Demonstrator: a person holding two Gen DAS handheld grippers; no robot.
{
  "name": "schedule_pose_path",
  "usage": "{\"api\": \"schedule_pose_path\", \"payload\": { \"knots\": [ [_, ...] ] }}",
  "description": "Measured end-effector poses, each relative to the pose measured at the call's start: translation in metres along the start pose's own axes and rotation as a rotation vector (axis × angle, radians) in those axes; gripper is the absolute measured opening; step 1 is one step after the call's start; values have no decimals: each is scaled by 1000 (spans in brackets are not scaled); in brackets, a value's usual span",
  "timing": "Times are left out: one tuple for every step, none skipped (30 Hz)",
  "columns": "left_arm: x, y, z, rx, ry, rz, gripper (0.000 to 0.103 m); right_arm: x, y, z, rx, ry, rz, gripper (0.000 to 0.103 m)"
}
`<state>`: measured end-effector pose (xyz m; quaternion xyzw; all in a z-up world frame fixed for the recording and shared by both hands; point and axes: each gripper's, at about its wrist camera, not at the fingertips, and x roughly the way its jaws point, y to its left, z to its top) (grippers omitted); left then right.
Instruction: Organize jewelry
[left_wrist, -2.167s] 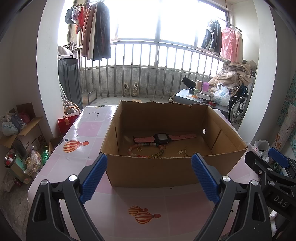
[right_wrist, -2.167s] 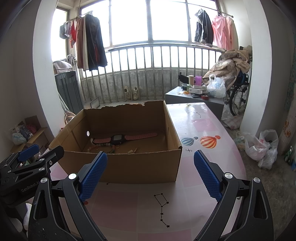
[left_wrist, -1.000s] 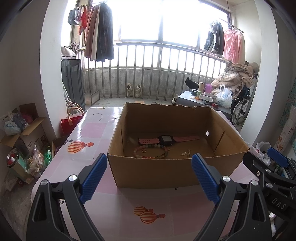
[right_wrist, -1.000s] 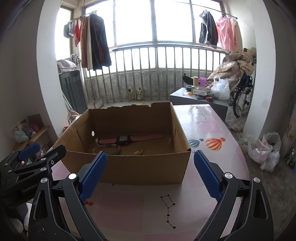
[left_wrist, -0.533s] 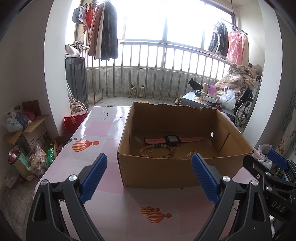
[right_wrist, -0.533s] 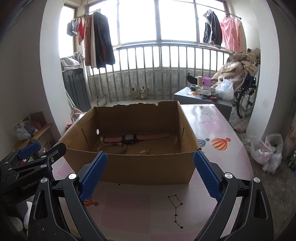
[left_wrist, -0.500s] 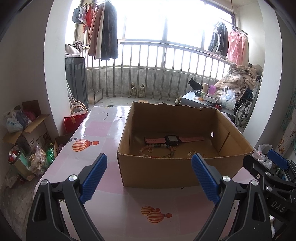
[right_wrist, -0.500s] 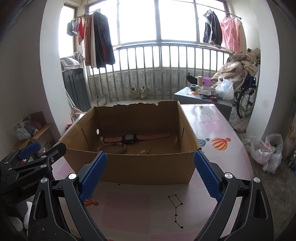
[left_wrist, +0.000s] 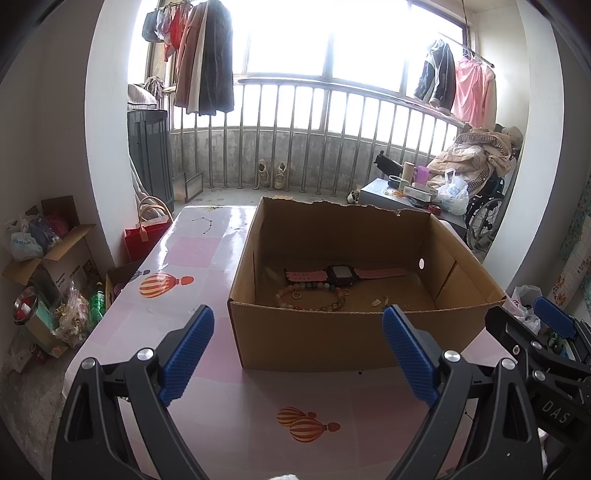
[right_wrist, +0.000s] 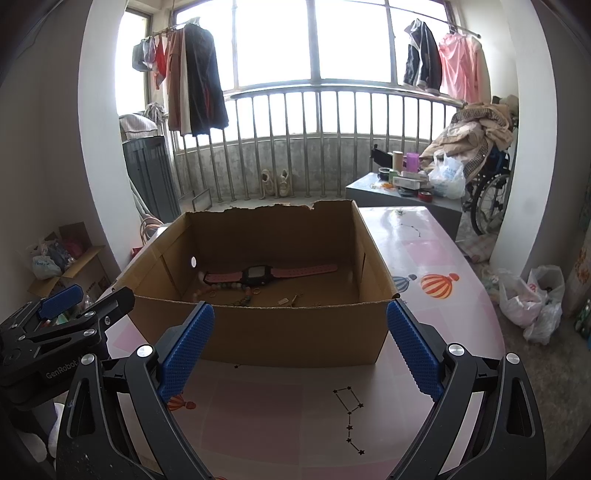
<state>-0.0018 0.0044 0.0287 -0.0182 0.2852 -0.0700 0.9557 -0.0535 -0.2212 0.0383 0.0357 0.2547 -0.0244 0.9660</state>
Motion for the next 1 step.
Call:
{"api": "schedule_pose_path", "payload": {
  "knots": [
    [0, 0, 0, 0, 1, -1, 90, 0, 0, 0, 0, 0, 0, 90]
  ]
}}
